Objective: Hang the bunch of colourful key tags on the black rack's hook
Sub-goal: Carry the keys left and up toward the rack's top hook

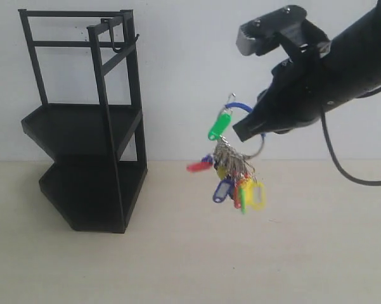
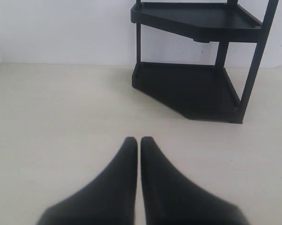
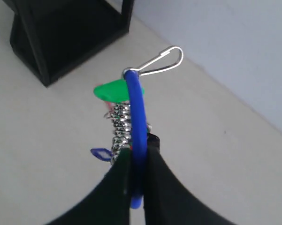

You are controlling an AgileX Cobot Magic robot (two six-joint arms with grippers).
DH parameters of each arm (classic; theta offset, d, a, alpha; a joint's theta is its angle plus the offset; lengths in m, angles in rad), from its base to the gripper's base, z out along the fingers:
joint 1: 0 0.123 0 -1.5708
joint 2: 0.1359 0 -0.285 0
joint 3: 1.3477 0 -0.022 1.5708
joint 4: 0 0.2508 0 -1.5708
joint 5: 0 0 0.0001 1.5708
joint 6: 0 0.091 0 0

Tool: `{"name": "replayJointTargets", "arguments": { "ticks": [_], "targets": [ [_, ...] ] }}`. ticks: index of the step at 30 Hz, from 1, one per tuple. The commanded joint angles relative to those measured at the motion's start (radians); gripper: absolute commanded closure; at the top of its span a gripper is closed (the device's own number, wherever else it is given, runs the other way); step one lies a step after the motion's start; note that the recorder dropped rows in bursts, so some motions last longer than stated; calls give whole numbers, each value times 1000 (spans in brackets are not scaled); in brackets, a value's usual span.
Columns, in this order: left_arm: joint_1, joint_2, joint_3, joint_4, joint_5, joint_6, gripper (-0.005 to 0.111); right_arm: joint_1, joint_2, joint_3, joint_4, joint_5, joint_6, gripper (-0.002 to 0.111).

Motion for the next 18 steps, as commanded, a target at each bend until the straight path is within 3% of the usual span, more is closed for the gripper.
{"name": "replayJointTargets", "arguments": {
  "ticks": [1, 18],
  "targets": [
    [2, 4, -2, -3, -2, 0, 102, 67, 26, -17, -55, -191, 50, 109],
    [2, 4, -2, -3, -2, 0, 102, 100, 318, -358, -85, -284, 91, 109]
  ]
}}
